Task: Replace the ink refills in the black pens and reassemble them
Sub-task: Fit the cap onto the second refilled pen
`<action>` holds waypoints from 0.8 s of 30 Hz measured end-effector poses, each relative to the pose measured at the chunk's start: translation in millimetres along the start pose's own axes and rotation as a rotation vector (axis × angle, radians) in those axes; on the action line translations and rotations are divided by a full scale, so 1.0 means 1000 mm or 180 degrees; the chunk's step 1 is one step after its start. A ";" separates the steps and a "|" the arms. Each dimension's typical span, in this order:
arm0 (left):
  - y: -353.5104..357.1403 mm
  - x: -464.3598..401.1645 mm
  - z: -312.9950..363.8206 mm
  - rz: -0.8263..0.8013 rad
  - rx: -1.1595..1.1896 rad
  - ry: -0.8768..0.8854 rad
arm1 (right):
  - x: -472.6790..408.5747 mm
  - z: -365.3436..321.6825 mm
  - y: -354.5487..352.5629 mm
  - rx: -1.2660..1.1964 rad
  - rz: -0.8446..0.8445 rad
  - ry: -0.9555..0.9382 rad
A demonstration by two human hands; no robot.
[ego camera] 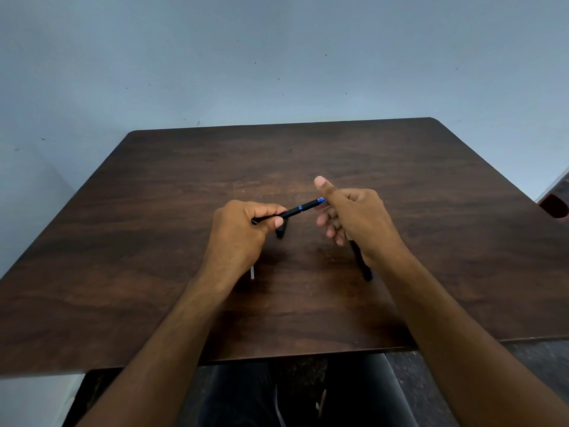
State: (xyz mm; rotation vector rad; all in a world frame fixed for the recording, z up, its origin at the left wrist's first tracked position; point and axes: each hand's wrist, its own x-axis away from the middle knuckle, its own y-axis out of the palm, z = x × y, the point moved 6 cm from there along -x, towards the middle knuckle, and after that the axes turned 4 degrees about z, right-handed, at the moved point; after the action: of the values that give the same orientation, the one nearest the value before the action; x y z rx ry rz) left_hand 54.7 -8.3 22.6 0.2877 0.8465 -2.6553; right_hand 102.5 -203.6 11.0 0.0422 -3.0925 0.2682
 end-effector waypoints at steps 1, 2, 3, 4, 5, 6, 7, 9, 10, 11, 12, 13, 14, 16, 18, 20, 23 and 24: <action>-0.001 0.000 -0.001 0.0012 -0.0004 -0.0006 | 0.000 0.000 -0.002 -0.0201 -0.0027 0.0000; -0.001 -0.001 -0.002 0.0016 -0.0009 -0.0019 | 0.000 0.000 -0.003 -0.0386 -0.0068 -0.0025; -0.002 -0.002 -0.002 0.0017 -0.0015 -0.0036 | 0.000 -0.001 -0.004 -0.0519 -0.0106 -0.0061; -0.002 -0.002 -0.003 0.0018 -0.0022 -0.0051 | 0.000 -0.001 -0.005 -0.0593 -0.0128 -0.0097; -0.002 -0.002 -0.003 0.0016 -0.0030 -0.0058 | 0.000 -0.001 -0.005 -0.0623 -0.0132 -0.0124; -0.001 -0.002 -0.002 0.0012 -0.0039 -0.0059 | 0.000 -0.001 -0.005 -0.0626 -0.0124 -0.0141; -0.001 -0.002 -0.002 0.0004 -0.0042 -0.0061 | 0.000 -0.001 -0.005 -0.0616 -0.0107 -0.0150; -0.001 -0.001 -0.001 -0.0017 -0.0034 -0.0086 | 0.000 -0.002 -0.005 -0.0543 -0.0060 -0.0175; -0.001 -0.001 -0.001 -0.0026 -0.0039 -0.0100 | 0.000 -0.003 -0.005 -0.0479 -0.0041 -0.0198; -0.001 -0.001 -0.001 -0.0029 -0.0052 -0.0106 | 0.000 -0.003 -0.004 -0.0407 -0.0033 -0.0230; -0.001 -0.001 -0.001 -0.0028 -0.0065 -0.0103 | 0.000 -0.004 -0.004 -0.0330 -0.0027 -0.0259; -0.001 0.000 -0.001 -0.0023 -0.0078 -0.0094 | 0.000 -0.005 -0.003 -0.0238 -0.0011 -0.0282; -0.001 0.000 0.000 -0.0016 -0.0088 -0.0081 | 0.000 -0.005 -0.003 -0.0118 0.0021 -0.0304; -0.001 0.001 0.001 -0.0009 -0.0109 -0.0055 | 0.000 -0.008 -0.003 0.0267 0.0132 -0.0406; 0.000 0.002 0.001 -0.0009 -0.0128 -0.0036 | 0.001 -0.011 -0.003 0.0721 0.0246 -0.0587; 0.001 0.002 0.000 -0.0007 -0.0136 -0.0017 | 0.001 -0.013 -0.003 0.0958 0.0307 -0.0684; -0.001 0.001 -0.002 -0.0002 -0.0134 -0.0025 | 0.001 -0.013 -0.007 0.0985 0.0359 -0.0633; -0.001 0.000 -0.003 0.0001 -0.0123 -0.0044 | 0.001 -0.013 -0.008 0.0917 0.0316 -0.0622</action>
State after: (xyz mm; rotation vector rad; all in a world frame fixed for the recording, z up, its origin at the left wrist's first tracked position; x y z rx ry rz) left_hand 54.4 -5.4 20.9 0.2594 0.8920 -2.6343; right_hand 101.8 -209.0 24.9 -0.0821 -3.2229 0.7554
